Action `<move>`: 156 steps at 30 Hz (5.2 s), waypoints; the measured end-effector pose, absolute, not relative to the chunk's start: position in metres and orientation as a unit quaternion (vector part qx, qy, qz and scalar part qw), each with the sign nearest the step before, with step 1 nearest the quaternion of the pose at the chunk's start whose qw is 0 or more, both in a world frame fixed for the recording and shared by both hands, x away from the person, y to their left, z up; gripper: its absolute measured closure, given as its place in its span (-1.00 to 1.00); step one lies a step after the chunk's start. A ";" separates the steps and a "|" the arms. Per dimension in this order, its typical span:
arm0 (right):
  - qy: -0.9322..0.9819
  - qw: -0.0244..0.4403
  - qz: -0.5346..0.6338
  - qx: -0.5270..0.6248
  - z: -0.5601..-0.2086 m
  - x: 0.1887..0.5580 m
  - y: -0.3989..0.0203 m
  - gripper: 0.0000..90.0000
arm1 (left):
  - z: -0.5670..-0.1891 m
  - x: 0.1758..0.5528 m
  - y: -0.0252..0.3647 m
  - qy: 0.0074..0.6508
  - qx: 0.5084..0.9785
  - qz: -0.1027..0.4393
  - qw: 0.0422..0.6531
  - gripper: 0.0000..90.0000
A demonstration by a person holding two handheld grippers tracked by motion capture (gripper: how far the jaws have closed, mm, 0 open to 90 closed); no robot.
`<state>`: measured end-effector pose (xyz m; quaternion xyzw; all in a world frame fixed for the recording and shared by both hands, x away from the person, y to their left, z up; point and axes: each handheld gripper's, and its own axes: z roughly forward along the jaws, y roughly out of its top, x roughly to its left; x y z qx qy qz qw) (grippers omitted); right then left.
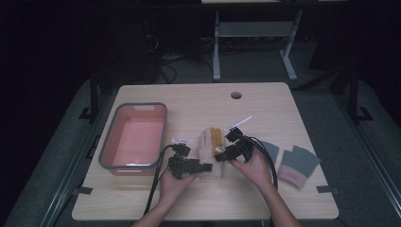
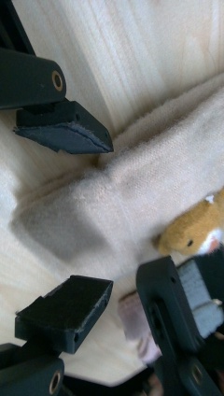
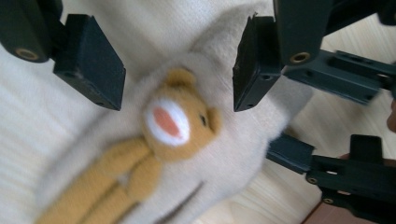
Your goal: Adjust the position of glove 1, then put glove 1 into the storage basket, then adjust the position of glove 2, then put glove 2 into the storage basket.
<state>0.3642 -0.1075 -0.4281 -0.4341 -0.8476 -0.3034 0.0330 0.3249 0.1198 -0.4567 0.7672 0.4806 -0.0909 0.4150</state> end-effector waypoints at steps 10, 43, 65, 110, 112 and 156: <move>-0.799 0.084 -0.338 -0.491 -0.444 0.361 -0.122 -0.03 | -0.461 0.327 0.125 0.500 0.750 -0.124 0.415 -0.22; -0.732 0.172 -0.378 -0.540 -0.474 0.364 -0.112 0.67 | -0.475 0.343 0.127 0.495 0.745 -0.192 0.404 0.46; -0.737 0.163 -0.405 -0.516 -0.461 0.359 -0.119 0.86 | -0.466 0.341 0.132 0.492 0.744 -0.181 0.414 0.50; -0.735 0.149 -0.446 -0.488 -0.404 0.365 -0.113 0.86 | -0.411 0.350 0.153 0.448 0.747 -0.169 0.462 0.52; -0.733 0.150 -0.449 -0.488 -0.401 0.365 -0.112 0.86 | -0.409 0.351 0.154 0.446 0.747 -0.169 0.464 0.52; -0.739 0.146 -0.457 -0.472 -0.365 0.379 -0.092 0.85 | -0.371 0.360 0.175 0.438 0.746 -0.151 0.478 0.53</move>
